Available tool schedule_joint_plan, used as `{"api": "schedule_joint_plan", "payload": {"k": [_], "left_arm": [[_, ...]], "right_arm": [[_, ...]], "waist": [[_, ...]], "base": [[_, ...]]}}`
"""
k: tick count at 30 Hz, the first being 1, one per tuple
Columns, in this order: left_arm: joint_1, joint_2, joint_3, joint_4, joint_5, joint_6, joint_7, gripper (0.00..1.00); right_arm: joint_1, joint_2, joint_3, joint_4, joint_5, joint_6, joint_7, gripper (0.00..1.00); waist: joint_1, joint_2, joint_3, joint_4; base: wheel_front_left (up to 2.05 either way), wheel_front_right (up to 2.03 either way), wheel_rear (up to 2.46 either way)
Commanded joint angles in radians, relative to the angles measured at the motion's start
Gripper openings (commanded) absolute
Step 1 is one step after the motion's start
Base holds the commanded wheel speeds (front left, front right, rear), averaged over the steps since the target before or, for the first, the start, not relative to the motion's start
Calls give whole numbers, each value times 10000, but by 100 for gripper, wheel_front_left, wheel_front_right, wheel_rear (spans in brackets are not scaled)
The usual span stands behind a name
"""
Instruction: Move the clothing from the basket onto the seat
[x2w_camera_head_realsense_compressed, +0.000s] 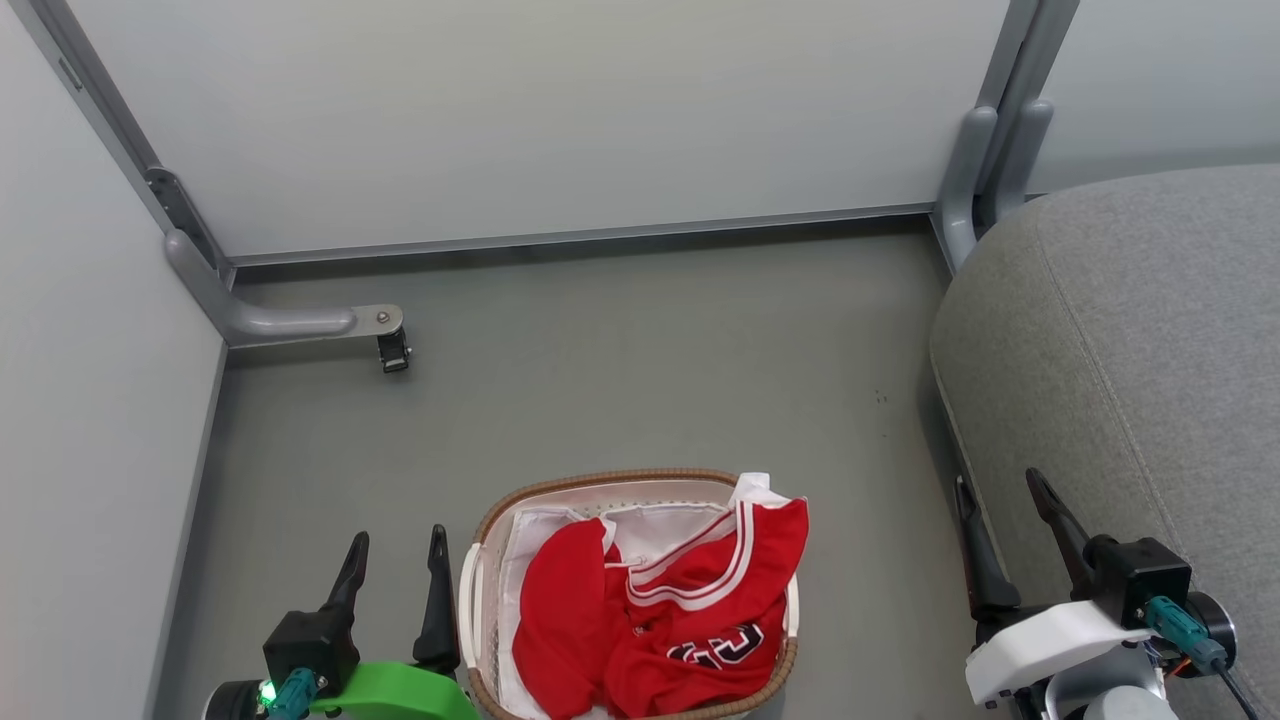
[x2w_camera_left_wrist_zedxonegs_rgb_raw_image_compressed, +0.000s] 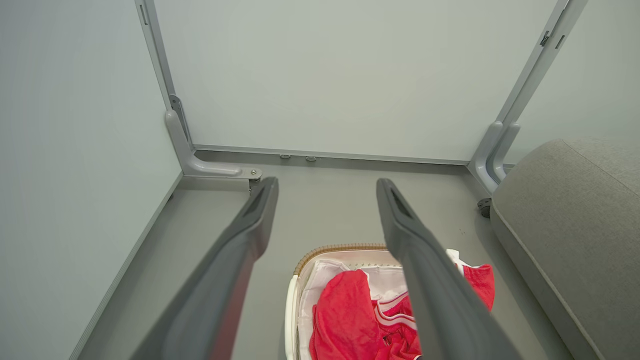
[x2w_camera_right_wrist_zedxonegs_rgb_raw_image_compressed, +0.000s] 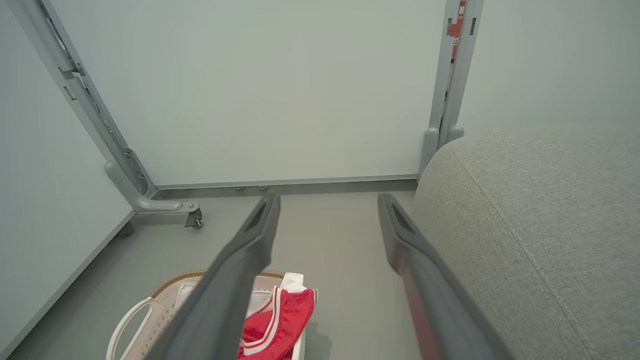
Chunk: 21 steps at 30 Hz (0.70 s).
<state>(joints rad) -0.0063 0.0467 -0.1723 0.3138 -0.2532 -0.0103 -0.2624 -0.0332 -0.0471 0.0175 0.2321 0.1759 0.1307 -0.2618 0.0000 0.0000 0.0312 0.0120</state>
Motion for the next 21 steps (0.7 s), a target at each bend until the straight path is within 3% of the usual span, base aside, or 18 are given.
{"api": "schedule_joint_plan", "payload": {"k": [1, 12, 21], "left_arm": [[-83, 66, -10, 9, -42, -46, -38, 100], [-592, 64, -267, -26, 9, -101, -38, 100], [-2577, 61, -1077, 463, 214, -503, -26, 100]], "right_arm": [[-64, -60, -2, 13, -51, 1, -49, 100], [-320, -60, -229, -227, -86, 1, -49, 100], [-1468, -57, -705, -882, -224, 1, -49, 100]], "waist": [[0, 0, 22, -11], [0, 0, 693, -62], [0, 0, 2607, -389]], "base": [[0, 0, 0], [0, 0, 0], [0, 0, 0]]}}
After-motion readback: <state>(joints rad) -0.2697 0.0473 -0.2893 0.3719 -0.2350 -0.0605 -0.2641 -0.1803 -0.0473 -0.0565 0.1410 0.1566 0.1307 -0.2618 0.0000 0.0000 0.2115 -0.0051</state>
